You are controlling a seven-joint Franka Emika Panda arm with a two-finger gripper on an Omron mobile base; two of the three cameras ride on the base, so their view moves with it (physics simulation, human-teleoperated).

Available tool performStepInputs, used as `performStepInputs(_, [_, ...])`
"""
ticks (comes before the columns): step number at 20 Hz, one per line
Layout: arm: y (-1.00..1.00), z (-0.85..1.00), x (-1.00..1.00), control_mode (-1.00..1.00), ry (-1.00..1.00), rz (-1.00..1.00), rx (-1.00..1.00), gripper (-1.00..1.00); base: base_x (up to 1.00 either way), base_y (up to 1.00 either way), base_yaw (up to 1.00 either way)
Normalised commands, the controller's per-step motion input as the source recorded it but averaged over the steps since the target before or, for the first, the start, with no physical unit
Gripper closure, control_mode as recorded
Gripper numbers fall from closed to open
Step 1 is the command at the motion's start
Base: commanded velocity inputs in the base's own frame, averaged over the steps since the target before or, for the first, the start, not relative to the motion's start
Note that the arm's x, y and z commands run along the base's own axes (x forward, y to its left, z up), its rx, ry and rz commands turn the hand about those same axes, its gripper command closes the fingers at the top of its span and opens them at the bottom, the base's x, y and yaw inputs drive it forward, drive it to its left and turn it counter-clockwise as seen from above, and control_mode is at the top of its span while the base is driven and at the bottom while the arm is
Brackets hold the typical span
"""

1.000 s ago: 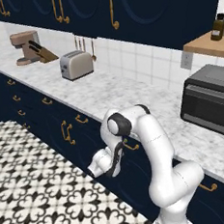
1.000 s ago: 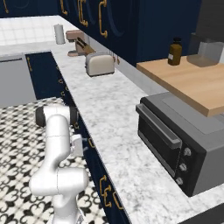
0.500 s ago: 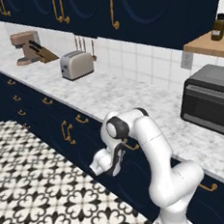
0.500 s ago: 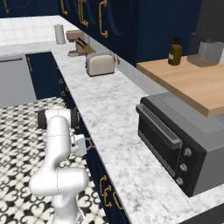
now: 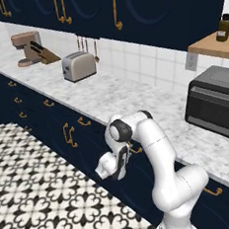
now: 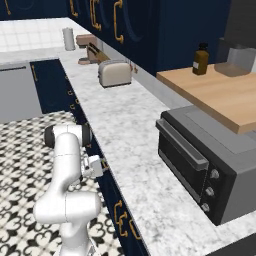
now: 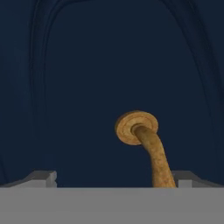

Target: Take a straw from the drawer in front and place it inside the glass cup on the dining counter.

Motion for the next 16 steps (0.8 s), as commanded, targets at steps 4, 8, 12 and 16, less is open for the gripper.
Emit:
performStepInputs(4, [-0.26,0.0,0.0,-1.0,-0.03,0.0,0.0,1.0,0.0,0.0,0.0])
performStepInputs(8, [-0.04,0.04,-0.13,-1.0,0.0,0.01,0.07,1.0,0.0,0.0,0.0])
performStepInputs(12, [0.06,0.11,-0.29,-1.0,0.0,0.04,0.1,1.0,0.0,0.0,0.0])
performStepInputs(16, [0.39,0.02,-0.43,-1.0,0.03,0.04,0.07,1.0,0.0,0.0,0.0])
